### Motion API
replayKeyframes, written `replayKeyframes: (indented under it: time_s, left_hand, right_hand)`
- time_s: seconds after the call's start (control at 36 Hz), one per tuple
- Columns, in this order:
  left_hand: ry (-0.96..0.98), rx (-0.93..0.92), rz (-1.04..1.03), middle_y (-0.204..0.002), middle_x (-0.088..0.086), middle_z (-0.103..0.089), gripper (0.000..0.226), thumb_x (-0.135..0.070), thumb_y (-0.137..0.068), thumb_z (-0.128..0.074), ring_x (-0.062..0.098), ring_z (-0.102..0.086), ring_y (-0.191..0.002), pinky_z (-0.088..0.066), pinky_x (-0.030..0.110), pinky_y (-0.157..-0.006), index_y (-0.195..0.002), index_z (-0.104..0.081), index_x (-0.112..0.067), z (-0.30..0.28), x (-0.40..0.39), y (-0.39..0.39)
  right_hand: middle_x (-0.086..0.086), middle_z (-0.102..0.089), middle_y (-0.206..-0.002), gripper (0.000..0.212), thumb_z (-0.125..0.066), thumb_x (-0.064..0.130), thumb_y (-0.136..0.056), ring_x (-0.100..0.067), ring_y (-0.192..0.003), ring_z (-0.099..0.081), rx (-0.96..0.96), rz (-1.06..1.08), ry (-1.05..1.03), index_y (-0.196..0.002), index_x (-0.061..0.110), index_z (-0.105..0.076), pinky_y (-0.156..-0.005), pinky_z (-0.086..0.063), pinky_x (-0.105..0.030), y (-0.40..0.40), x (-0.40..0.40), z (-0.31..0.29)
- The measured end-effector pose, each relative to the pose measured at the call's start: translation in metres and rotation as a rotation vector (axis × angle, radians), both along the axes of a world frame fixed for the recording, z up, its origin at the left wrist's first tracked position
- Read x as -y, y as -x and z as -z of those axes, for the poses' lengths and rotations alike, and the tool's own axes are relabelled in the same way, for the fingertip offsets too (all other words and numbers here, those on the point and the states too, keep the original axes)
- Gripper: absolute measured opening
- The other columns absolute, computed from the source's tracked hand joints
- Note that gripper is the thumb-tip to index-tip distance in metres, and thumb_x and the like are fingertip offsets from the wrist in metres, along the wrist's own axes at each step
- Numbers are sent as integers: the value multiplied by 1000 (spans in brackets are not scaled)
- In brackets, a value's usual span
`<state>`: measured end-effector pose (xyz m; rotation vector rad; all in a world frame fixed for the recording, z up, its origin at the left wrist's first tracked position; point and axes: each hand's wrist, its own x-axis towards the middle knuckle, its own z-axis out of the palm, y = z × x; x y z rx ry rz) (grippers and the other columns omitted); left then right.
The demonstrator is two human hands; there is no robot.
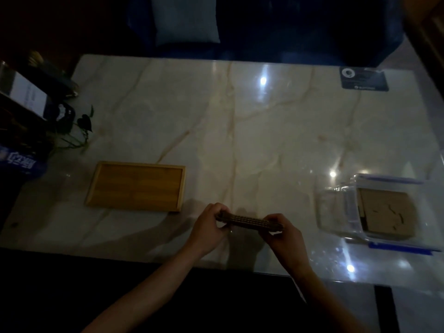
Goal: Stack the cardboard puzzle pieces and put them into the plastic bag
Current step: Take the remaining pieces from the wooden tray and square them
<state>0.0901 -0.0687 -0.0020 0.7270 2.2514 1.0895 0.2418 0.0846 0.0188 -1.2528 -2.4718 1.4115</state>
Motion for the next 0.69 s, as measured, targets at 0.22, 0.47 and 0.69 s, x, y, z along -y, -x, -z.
replayKeyframes:
  time_s: [0.22, 0.47, 0.69]
  left_hand:
    - [16, 110, -28, -105, 6, -59, 44, -9, -66, -80, 14, -60, -95, -47, 24, -83, -102, -59, -23, 12, 3, 3]
    - [46, 77, 26, -92, 1, -57, 34, -11, -67, -77, 10, -57, -81, -40, 8, -71, -84, -56, -33, 10, -4, 4]
    - [-27, 61, 15, -93, -2, -56, 30, -10, -67, -76, 13, -58, -86, -48, 26, -77, -87, -58, -24, 0, -7, 9]
  right_hand:
    - [6, -71, -100, 40, -84, 13, -71, -12, -92, -68, 27, 0, 114, -98, 34, -64, -85, -55, -34, -4, -6, 8]
    - [0, -72, -88, 25, -81, 13, -73, -16, -84, -68, 61, -44, 53, -93, 22, -70, -80, -54, -36, 5, -7, 6]
    - [6, -71, -91, 28, -83, 15, -72, -2, -81, -67, 32, -47, 27, -89, 30, -67, -74, -51, -13, 9, -11, -2]
